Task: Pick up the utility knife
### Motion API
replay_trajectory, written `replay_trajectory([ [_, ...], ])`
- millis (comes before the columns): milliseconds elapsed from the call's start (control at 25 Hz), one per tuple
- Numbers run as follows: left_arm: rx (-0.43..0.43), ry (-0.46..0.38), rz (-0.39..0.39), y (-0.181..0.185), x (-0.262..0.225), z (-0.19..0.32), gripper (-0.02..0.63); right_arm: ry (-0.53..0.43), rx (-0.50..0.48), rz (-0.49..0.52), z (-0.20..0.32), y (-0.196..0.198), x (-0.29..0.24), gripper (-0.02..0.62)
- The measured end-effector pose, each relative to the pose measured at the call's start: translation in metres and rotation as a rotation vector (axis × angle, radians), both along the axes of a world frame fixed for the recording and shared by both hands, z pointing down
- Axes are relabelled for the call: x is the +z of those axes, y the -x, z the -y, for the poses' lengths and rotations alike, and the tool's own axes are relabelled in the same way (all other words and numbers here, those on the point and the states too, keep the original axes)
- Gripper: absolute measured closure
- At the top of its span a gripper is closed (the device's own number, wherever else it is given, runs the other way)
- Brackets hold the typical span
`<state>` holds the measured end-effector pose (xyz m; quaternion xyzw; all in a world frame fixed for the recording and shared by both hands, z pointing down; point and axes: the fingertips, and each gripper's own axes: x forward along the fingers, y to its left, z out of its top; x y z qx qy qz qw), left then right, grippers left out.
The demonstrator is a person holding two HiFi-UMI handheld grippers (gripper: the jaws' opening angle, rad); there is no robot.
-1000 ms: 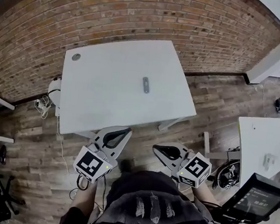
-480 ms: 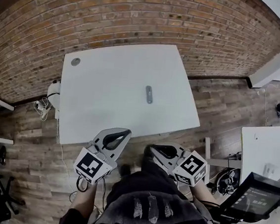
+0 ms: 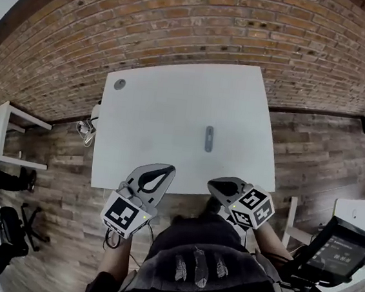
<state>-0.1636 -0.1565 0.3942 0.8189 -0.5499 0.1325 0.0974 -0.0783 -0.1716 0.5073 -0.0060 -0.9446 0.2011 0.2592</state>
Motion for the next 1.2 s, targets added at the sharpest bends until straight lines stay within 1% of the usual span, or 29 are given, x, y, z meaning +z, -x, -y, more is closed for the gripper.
replay_trajectory([
  [160, -0.06, 0.028, 0.017, -0.003, 0.001, 0.024, 0.614, 0.022, -0.034, -0.031, 0.032, -0.005, 0.02, 0.598],
  [240, -0.07, 0.037, 0.032, -0.005, 0.001, 0.034, 0.614, 0.015, -0.03, -0.053, 0.049, -0.005, 0.031, 0.598],
  [360, -0.053, 0.061, 0.058, -0.007, 0.007, 0.043, 0.614, -0.016, -0.016, -0.094, 0.065, -0.001, 0.044, 0.598],
  [560, -0.017, 0.067, 0.074, -0.006, 0.009, 0.063, 0.614, -0.053, 0.03, -0.115, 0.089, 0.009, 0.053, 0.598],
  [640, 0.004, 0.057, 0.077, -0.002, 0.01, 0.07, 0.614, -0.058, 0.052, -0.117, 0.096, 0.017, 0.057, 0.576],
  [680, 0.016, 0.055, 0.076, 0.001, 0.012, 0.073, 0.614, -0.056, 0.056, -0.12, 0.098, 0.022, 0.06, 0.549],
  [720, 0.027, 0.055, 0.071, 0.005, 0.015, 0.076, 0.614, -0.05, 0.056, -0.134, 0.098, 0.027, 0.064, 0.48],
  [760, 0.038, 0.057, 0.063, 0.008, 0.019, 0.078, 0.614, -0.044, 0.058, -0.159, 0.097, 0.031, 0.07, 0.428],
  [800, 0.047, 0.058, 0.053, 0.012, 0.022, 0.079, 0.614, -0.044, 0.068, -0.188, 0.098, 0.033, 0.076, 0.379],
  [840, 0.057, 0.057, 0.041, 0.015, 0.024, 0.081, 0.614, -0.052, 0.088, -0.214, 0.1, 0.035, 0.082, 0.35],
  [920, 0.08, 0.049, 0.02, 0.021, 0.025, 0.085, 0.614, -0.08, 0.148, -0.251, 0.111, 0.038, 0.092, 0.345],
  [1000, 0.112, 0.041, 0.016, 0.032, 0.027, 0.087, 0.614, -0.116, 0.2, -0.29, 0.122, 0.043, 0.1, 0.345],
  [1080, 0.126, 0.044, 0.009, 0.05, 0.032, 0.084, 0.614, -0.139, 0.22, -0.342, 0.126, 0.052, 0.108, 0.345],
  [1200, 0.115, 0.045, -0.034, 0.078, 0.036, 0.077, 0.614, -0.138, 0.235, -0.428, 0.129, 0.062, 0.122, 0.345],
])
